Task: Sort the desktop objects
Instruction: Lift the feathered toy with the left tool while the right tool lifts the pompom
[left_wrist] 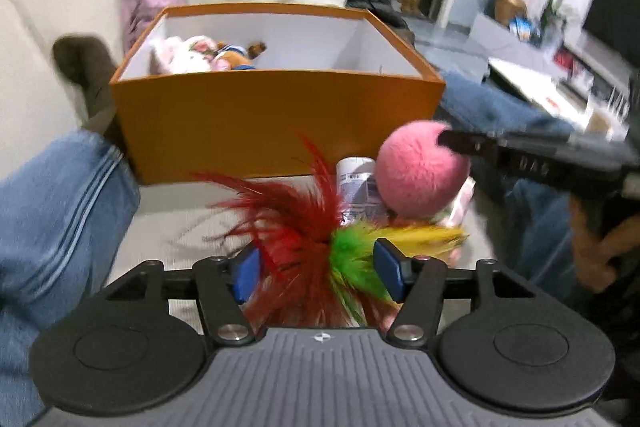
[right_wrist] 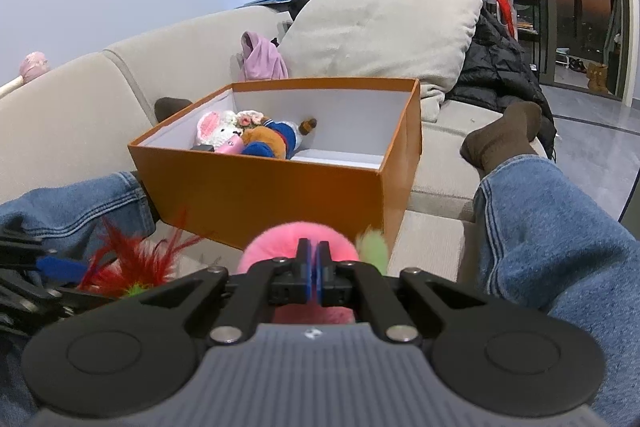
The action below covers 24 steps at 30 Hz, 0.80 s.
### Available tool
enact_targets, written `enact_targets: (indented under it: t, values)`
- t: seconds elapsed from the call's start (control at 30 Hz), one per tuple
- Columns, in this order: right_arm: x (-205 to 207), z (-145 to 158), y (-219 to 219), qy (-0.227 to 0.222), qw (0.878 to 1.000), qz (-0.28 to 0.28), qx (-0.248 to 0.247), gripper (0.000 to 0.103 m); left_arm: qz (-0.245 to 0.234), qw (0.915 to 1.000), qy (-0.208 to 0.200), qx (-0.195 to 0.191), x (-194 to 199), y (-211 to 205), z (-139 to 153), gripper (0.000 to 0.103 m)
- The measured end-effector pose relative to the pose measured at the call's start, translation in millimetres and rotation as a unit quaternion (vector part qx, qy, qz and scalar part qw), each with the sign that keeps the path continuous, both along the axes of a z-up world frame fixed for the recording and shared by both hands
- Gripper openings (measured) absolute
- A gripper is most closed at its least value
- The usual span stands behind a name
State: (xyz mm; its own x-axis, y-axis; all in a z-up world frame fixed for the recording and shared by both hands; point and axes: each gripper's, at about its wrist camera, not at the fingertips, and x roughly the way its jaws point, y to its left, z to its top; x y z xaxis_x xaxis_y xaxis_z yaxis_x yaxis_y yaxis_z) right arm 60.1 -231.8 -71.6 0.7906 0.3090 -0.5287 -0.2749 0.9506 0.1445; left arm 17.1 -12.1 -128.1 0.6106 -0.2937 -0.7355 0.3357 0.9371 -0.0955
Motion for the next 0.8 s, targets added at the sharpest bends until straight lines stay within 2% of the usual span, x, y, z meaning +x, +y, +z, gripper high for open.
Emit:
enact_targets:
  t: [0.1,0.23,0.33,0.37,0.43,0.5,0.6,0.8]
  values:
    - [0.2,-1.9,0.3,0.002,1.0,0.002,-0.001,0.001,-0.015,0.9996,-0.01,0.019,5.9,-12.7,-6.1,0.071]
    - [0.4,-2.8,0.0,0.004,1.0,0.002,-0.002,0.001,-0.003,0.9999,-0.012,0.012,16.3,-16.2,-10.1,0.07]
    - [0.8,-4.5,-0.2,0.006,1.0,0.002,-0.002,0.001,0.005,0.9999,-0.012,-0.005,21.0,-12.4,-9.6,0.049]
    - [1.0,-5.5,-0.1,0.007,1.0,0.003,-0.002,0.0,0.007,0.9999,-0.011,-0.009,22.4,-11.3,-9.8,0.039]
    - [1.6,-7.1,1.1,0.009,1.0,0.005,-0.003,0.0,0.012,0.9997,-0.012,-0.019,24.8,-8.7,-11.0,0.031]
    - [1.0,-7.1,1.9,0.008,1.0,0.009,-0.004,0.0,0.015,0.9995,-0.008,-0.027,27.3,-6.7,-12.7,0.013]
    - [-0.8,-4.6,1.3,0.003,1.0,0.009,-0.003,0.0,0.023,0.9989,-0.006,-0.039,27.5,-1.9,-11.1,0.005]
    - [-2.5,6.5,-1.7,-0.001,1.0,0.018,0.015,0.0,0.036,0.9966,-0.015,-0.072,24.0,9.6,8.8,0.001]
